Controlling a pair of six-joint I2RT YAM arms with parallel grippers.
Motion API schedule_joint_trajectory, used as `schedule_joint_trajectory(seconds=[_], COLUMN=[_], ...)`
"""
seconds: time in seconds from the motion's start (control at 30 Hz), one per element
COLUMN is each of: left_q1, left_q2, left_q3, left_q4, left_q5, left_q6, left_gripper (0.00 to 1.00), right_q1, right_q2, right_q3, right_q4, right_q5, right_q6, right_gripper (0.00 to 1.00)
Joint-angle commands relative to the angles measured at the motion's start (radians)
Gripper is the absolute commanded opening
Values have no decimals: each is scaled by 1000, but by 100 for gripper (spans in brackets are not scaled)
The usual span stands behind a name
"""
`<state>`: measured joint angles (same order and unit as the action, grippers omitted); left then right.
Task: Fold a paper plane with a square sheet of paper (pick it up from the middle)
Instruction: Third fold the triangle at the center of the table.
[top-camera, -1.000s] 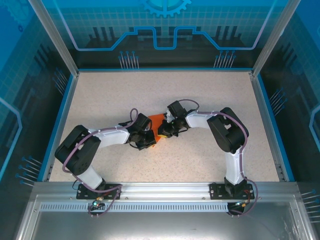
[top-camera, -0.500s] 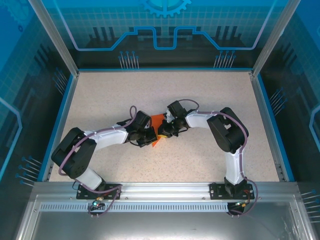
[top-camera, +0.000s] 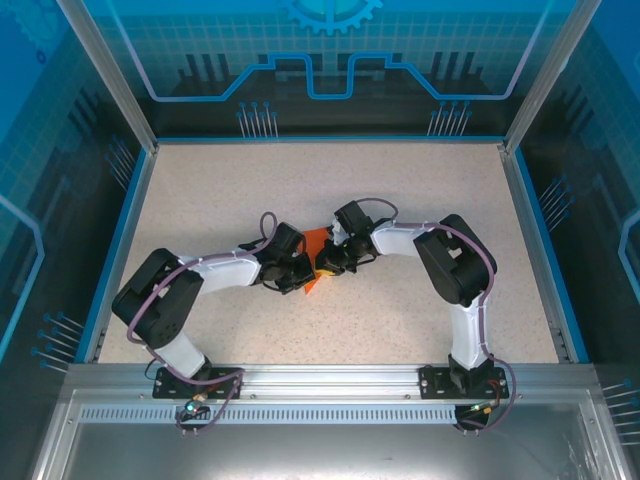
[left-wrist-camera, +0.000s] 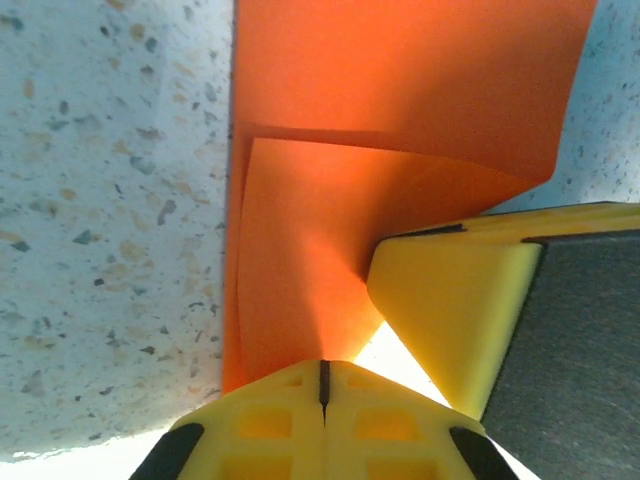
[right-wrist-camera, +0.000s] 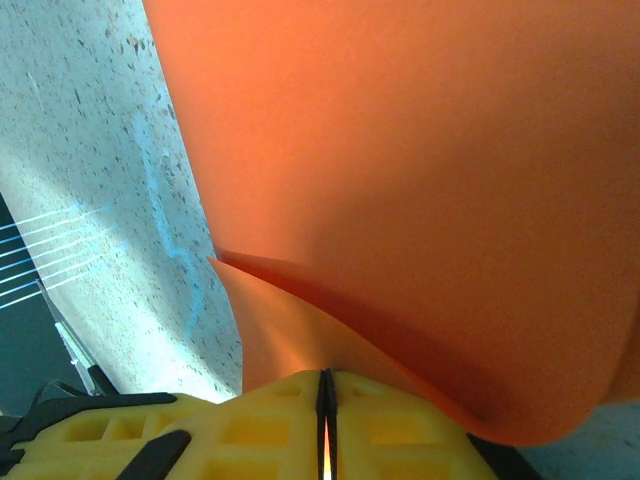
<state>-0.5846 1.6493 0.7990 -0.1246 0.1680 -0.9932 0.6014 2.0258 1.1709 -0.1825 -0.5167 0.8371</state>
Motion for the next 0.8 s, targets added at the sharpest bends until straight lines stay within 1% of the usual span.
schedule_joint_trajectory(seconds=[0.0,0.2,0.37,0.47,0.57,0.77], left_q1=[6,6,7,6,6,8], left_q2=[18,34,34,32,34,46], left_q3=[23,24,26,25,26,35], left_q4=[-1,-23,-80,-99,-105,-113], left_q5=[-29,-33,-54,-62,-62,-58], left_q6=[-4,5,10,13,17,24], left_gripper=[0,0,0,0,0,0], right_q1=[5,2,-38,-58,-51,-9], right_q2=[59,43,-3,-54,-82,-74], right_q3=[-19,-25,0,3,3,-12], right_q4=[-55,-18,-11,-18,-54,-39], right_q5=[21,4,-10,12,66,49], right_q6=[-10,-23,-111,-180,-249,-268], right_gripper=[12,12,12,12,11,11])
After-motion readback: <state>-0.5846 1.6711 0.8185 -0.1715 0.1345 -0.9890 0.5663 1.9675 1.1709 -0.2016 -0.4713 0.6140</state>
